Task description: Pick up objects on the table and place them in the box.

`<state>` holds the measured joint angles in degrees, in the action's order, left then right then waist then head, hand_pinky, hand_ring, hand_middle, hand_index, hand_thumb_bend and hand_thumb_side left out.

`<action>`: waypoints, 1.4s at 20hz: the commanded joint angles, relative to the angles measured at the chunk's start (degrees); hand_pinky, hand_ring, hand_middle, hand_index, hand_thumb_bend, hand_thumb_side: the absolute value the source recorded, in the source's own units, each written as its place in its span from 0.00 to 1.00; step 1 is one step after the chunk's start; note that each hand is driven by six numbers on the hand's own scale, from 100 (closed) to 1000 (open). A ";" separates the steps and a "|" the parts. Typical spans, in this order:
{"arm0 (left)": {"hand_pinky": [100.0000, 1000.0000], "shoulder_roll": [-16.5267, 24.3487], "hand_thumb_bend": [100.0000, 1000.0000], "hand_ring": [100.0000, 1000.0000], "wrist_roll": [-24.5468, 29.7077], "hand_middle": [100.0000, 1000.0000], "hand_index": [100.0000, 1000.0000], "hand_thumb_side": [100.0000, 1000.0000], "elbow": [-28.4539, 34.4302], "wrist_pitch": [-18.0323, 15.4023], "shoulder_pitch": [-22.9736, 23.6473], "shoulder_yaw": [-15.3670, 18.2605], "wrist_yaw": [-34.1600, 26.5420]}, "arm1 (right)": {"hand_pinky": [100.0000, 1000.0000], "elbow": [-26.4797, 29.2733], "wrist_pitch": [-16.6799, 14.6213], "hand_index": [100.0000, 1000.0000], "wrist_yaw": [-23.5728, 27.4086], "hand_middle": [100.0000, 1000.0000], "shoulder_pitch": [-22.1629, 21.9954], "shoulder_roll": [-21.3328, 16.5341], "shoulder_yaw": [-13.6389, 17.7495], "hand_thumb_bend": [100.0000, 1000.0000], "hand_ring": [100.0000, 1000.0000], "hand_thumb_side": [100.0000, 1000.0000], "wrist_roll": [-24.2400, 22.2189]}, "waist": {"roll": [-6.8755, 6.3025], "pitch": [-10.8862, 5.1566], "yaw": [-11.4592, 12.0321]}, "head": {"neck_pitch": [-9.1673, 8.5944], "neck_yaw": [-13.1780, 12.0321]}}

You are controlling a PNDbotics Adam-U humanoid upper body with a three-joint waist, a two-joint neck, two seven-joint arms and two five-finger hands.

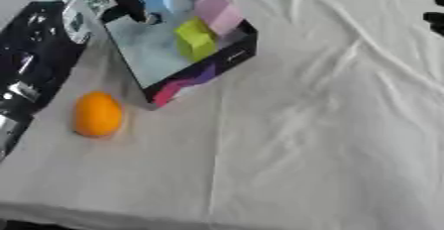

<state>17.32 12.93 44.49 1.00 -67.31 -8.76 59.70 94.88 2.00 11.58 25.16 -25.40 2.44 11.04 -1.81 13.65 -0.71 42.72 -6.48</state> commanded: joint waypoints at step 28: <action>0.90 24.43 0.58 0.90 32.15 0.81 0.84 0.15 12.49 -8.99 1.08 2.63 -24.46 | 0.86 2.10 -0.16 0.78 0.17 0.75 -1.57 -3.77 1.85 0.00 0.74 0.62 2.05 | 1.75 -1.56 4.09 | -0.02 7.73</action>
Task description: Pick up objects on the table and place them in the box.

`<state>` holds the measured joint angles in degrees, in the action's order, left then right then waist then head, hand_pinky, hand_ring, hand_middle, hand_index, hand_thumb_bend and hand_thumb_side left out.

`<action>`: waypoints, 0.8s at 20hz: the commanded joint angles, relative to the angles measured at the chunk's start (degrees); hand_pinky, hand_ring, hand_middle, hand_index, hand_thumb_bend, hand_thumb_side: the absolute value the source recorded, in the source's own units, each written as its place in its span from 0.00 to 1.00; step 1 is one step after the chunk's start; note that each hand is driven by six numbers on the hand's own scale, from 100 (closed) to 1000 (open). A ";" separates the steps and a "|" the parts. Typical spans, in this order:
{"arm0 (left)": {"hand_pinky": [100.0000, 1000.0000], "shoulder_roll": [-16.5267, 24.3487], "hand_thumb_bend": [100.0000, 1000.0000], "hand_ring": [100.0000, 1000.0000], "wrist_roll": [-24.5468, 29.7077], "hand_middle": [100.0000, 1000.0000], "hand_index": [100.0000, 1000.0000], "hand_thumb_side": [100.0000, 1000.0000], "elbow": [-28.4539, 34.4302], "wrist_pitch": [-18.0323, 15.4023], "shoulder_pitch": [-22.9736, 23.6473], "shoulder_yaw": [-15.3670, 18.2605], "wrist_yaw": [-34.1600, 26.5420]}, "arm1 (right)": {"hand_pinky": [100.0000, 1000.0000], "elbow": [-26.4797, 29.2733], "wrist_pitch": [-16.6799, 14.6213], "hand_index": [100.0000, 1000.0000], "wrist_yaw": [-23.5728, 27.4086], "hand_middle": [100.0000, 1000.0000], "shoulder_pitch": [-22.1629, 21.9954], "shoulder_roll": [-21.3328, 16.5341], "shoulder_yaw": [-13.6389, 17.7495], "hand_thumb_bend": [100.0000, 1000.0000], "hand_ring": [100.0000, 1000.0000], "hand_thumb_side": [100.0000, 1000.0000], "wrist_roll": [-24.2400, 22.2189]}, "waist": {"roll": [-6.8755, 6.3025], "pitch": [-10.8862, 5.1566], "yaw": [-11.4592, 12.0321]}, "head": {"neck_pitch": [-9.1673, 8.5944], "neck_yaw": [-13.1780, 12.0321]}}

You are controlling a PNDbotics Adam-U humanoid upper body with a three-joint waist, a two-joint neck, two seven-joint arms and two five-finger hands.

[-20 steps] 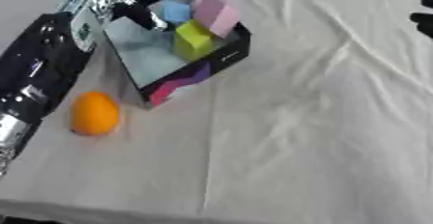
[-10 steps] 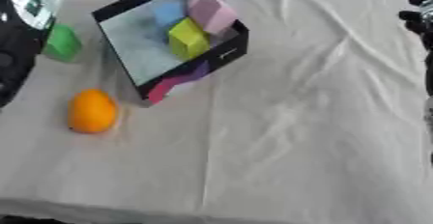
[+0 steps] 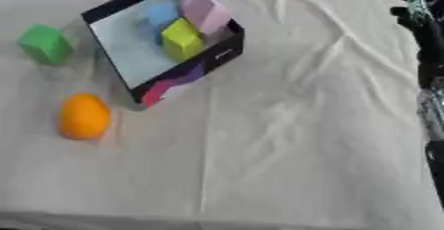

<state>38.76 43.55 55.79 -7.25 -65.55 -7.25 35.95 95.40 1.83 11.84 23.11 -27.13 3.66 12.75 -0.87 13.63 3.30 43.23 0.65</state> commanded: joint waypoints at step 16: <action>0.95 6.67 0.75 0.93 3.18 0.82 0.82 0.00 4.78 -8.26 4.11 -2.33 5.77 | 0.86 2.46 0.78 0.78 -0.59 0.74 1.37 -2.13 0.27 0.00 0.74 0.63 0.98 | 1.39 1.27 -0.96 | -3.58 0.57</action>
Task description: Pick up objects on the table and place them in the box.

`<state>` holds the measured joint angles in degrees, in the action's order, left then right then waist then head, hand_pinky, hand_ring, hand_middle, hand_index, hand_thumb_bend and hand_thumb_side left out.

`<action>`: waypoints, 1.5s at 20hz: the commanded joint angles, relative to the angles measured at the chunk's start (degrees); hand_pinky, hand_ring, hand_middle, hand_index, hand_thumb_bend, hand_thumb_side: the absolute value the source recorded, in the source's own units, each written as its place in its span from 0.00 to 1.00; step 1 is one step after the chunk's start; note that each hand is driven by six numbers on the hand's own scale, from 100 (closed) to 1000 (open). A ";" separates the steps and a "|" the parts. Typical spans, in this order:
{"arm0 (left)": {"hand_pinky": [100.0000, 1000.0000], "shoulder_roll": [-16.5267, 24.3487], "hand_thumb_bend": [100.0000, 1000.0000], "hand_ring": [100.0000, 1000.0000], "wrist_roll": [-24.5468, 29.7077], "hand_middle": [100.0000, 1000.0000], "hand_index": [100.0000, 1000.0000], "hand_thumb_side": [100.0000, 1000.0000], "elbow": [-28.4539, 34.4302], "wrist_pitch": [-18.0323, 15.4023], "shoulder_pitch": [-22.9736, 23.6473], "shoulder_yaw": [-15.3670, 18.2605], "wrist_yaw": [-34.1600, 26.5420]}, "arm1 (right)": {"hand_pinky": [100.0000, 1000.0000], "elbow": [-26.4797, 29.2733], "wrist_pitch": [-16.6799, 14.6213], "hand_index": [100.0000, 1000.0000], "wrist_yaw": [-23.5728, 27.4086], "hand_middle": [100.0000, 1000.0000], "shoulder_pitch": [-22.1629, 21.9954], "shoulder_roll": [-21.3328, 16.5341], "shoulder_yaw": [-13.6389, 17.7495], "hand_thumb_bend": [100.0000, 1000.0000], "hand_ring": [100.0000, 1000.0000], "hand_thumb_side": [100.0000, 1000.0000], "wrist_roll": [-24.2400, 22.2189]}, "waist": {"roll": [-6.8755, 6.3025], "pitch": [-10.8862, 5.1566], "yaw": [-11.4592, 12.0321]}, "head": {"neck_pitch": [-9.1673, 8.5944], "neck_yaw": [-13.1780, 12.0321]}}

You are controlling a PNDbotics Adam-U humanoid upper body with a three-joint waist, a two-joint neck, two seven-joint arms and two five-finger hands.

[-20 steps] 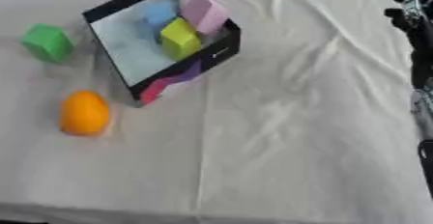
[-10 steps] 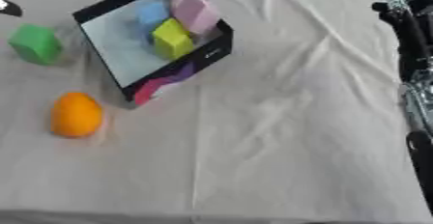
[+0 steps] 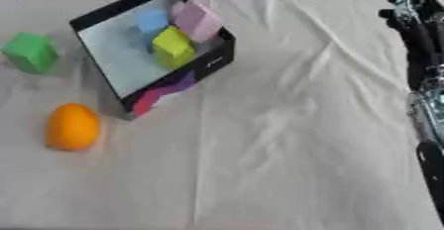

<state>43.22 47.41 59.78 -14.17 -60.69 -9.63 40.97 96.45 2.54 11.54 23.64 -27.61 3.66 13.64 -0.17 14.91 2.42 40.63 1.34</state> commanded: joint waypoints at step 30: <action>0.94 -0.33 0.73 0.95 -10.90 0.85 0.83 0.00 -8.58 -3.15 0.17 4.83 10.93 | 0.86 1.93 0.43 0.77 -0.87 0.74 2.02 -1.10 -0.10 0.00 0.74 0.64 0.39 | 0.83 3.51 -2.80 | -4.76 -3.39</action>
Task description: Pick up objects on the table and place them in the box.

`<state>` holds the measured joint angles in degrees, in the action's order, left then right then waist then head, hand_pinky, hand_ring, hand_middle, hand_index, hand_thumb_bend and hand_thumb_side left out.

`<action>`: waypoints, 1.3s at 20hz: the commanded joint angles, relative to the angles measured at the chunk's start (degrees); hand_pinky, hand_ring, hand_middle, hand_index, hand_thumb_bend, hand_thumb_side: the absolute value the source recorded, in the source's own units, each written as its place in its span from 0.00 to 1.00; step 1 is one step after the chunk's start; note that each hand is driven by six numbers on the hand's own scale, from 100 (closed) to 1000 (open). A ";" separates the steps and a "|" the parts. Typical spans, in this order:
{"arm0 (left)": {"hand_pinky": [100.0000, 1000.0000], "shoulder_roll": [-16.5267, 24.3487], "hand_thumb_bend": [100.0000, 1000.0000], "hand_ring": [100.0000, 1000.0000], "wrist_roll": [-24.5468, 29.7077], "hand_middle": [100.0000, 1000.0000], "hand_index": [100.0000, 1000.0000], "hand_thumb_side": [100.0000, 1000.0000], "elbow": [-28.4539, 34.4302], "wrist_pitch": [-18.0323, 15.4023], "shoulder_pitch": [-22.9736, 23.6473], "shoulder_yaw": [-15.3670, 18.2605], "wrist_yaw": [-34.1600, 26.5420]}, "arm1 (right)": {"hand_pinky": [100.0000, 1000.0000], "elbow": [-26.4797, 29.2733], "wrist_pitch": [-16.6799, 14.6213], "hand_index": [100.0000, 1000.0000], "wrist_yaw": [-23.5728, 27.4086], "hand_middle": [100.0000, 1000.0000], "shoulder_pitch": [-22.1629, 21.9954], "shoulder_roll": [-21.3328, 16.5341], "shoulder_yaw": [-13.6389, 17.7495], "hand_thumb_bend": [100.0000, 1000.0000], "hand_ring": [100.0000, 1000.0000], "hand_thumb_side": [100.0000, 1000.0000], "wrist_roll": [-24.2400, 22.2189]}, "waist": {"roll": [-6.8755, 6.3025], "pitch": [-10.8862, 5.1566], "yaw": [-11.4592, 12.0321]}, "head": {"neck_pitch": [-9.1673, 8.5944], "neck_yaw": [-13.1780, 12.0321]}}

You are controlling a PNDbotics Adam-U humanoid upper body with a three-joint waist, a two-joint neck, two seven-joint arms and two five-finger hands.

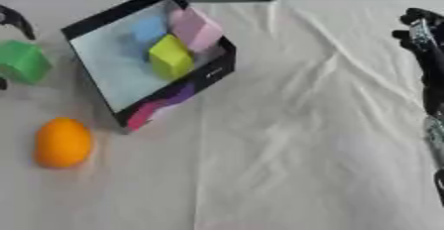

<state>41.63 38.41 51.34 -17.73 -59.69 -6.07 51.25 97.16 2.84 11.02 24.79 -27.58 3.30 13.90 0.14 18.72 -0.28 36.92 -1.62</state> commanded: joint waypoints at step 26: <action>0.52 1.22 0.57 0.42 -14.22 0.33 0.37 0.00 8.27 2.03 -4.88 -0.53 -4.38 | 0.86 1.39 0.05 0.78 -0.30 0.74 -0.23 -1.77 0.59 0.00 0.74 0.64 0.84 | 0.21 -0.93 -0.28 | 0.28 -0.93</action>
<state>41.40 24.41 56.54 -15.46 -63.04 -6.00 49.21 97.20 3.08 10.65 24.14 -27.54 3.19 14.55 0.14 19.29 -0.65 36.80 -2.51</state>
